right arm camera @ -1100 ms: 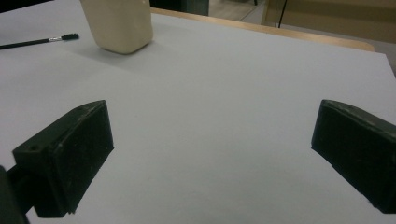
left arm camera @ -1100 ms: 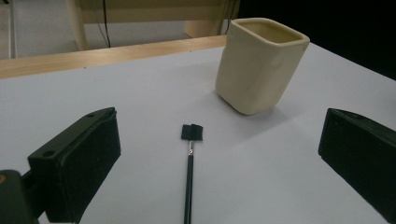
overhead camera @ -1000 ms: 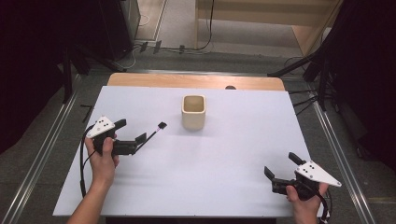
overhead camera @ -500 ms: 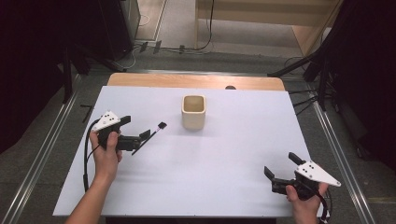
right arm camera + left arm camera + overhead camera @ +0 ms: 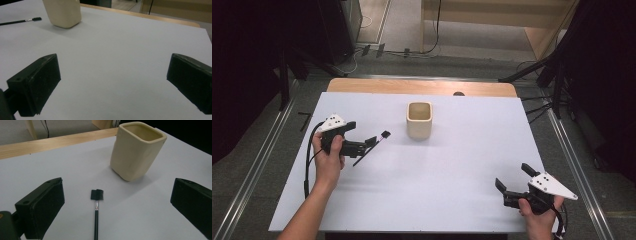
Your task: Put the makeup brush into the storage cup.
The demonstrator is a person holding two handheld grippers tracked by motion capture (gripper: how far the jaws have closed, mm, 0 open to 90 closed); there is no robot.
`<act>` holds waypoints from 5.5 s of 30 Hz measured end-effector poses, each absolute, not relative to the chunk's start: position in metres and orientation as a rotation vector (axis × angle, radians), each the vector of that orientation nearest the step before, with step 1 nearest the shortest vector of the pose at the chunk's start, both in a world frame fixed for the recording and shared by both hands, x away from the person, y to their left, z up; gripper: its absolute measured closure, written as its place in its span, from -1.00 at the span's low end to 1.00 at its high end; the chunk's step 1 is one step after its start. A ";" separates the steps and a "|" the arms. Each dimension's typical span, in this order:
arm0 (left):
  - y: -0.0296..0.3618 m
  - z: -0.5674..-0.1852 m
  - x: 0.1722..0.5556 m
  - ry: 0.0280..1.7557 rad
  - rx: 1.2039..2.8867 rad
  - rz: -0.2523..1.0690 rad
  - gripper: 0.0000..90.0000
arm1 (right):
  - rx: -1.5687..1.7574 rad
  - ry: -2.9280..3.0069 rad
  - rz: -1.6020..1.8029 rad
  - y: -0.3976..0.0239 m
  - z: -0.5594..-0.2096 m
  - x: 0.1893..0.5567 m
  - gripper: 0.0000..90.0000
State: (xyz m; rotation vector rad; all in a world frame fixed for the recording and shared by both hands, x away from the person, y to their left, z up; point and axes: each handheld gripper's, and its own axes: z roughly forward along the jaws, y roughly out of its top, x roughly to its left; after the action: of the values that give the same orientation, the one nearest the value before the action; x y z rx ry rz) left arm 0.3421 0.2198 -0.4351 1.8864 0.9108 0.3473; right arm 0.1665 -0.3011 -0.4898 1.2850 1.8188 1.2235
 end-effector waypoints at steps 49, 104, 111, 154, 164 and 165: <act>0.181 -0.456 0.396 1.150 2.534 0.182 0.19 | 1.298 1.839 1.211 -0.302 -0.493 0.170 -1.00; 0.188 -0.423 0.394 1.125 2.297 0.193 0.93 | 1.294 1.841 1.206 -0.303 -0.495 0.172 -1.00; 0.192 -0.417 0.391 1.110 2.195 0.247 0.93 | 1.292 1.837 1.205 -0.304 -0.494 0.171 -1.00; 0.187 -0.395 0.381 0.926 1.717 0.291 0.93 | 1.302 1.840 1.207 -0.304 -0.496 0.171 -1.00; 0.179 -0.389 0.382 0.877 1.642 0.267 0.93 | 1.298 1.843 1.205 -0.304 -0.497 0.172 -1.00; 0.178 -0.389 0.382 0.871 1.634 0.271 0.93 | 1.298 1.843 1.205 -0.304 -0.497 0.172 -1.00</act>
State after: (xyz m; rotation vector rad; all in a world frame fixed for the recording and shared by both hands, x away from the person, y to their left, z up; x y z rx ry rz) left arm 0.3816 0.1776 -0.3892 1.6337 0.8708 0.2710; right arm 0.1722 -0.3035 -0.4965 1.2979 1.8434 1.2045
